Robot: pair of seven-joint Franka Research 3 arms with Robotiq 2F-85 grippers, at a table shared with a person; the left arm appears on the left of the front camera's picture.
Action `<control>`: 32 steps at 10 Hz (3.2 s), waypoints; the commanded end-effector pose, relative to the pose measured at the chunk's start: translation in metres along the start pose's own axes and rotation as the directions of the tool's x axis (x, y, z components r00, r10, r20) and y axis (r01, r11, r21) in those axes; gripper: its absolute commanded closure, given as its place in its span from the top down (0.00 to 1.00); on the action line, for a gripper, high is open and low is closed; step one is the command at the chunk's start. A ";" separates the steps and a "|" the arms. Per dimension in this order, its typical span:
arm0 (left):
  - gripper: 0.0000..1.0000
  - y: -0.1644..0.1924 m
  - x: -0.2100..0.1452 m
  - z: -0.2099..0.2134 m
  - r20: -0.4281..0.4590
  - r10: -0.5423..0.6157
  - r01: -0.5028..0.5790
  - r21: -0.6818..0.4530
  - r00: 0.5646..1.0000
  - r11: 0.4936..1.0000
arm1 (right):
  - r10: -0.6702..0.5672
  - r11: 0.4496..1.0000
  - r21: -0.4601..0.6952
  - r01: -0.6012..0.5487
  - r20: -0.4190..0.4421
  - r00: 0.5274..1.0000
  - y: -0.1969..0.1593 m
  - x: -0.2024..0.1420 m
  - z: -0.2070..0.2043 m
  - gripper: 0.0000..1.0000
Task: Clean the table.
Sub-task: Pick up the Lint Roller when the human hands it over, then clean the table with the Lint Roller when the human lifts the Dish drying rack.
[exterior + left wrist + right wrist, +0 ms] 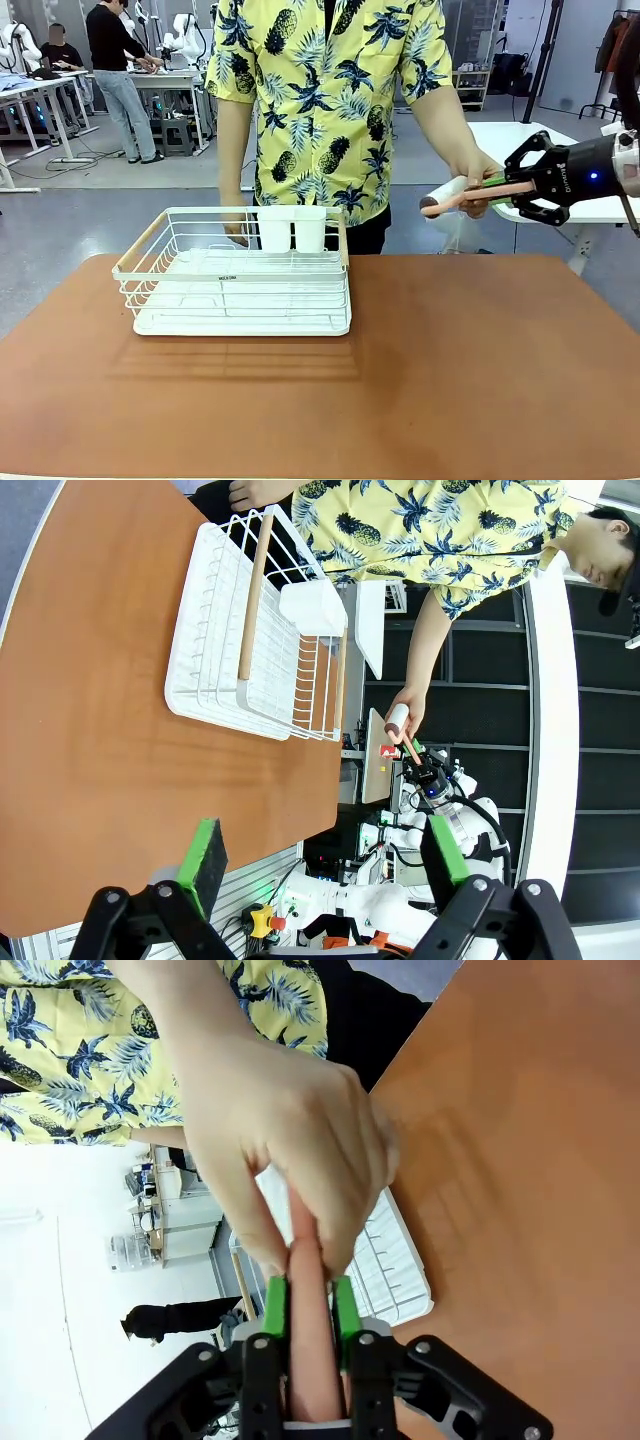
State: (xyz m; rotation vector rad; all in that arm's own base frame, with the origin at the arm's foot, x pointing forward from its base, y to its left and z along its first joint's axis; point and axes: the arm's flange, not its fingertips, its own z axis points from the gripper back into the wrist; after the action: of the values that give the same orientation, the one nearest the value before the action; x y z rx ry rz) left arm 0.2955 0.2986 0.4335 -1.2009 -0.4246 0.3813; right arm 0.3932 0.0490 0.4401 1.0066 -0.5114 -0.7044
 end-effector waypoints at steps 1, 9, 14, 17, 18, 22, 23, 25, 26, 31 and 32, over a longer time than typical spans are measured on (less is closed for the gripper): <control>1.00 0.000 -0.003 0.001 0.005 -0.003 0.003 -0.013 1.000 1.000 | 0.013 1.000 0.012 -0.014 0.019 1.000 -0.032 -0.031 0.031 0.00; 1.00 0.000 -0.003 0.001 0.005 -0.003 0.003 -0.013 1.000 1.000 | 0.000 1.000 -0.001 0.000 0.001 1.000 -0.001 0.000 0.000 0.01; 1.00 0.000 -0.003 0.001 0.005 -0.003 0.003 -0.013 1.000 1.000 | 0.000 1.000 -0.001 0.000 0.001 1.000 -0.001 0.000 0.000 0.01; 1.00 0.000 -0.003 0.001 0.005 -0.003 0.003 -0.013 1.000 1.000 | 0.000 1.000 -0.001 0.000 0.001 1.000 -0.001 0.000 0.000 0.01; 1.00 0.000 -0.003 0.001 0.005 -0.003 0.003 -0.013 1.000 1.000 | 0.000 1.000 -0.001 0.000 0.001 1.000 -0.001 0.000 0.000 0.01; 1.00 0.000 -0.003 0.001 0.005 -0.003 0.003 -0.013 1.000 1.000 | 0.000 1.000 -0.001 0.000 0.001 1.000 -0.001 0.000 0.000 0.01; 1.00 0.000 -0.003 0.001 0.005 -0.003 0.003 -0.013 1.000 1.000 | 0.000 1.000 -0.001 0.000 0.001 1.000 -0.001 0.000 0.000 0.01; 1.00 0.000 -0.003 0.001 0.005 -0.003 0.003 -0.013 1.000 1.000 | 0.000 1.000 -0.001 0.000 0.001 1.000 -0.001 0.000 0.000 0.01; 1.00 0.000 -0.003 0.001 0.005 -0.003 0.003 -0.013 1.000 1.000 | 0.000 1.000 -0.001 0.000 0.001 1.000 -0.001 0.000 0.000 0.01; 1.00 0.000 -0.003 0.001 0.005 -0.003 0.003 -0.013 1.000 1.000 | 0.000 1.000 -0.001 0.000 0.001 1.000 -0.001 0.000 0.000 0.01; 1.00 0.000 -0.003 0.001 0.005 -0.003 0.003 -0.013 1.000 1.000 | 0.000 1.000 -0.001 0.000 0.001 1.000 -0.001 0.000 0.000 0.01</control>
State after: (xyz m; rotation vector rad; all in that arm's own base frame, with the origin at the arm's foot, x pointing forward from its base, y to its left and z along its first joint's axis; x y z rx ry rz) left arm 0.2955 0.2986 0.4335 -1.2009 -0.4246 0.3813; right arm 0.3931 0.0483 0.4394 1.0056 -0.5131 -0.7049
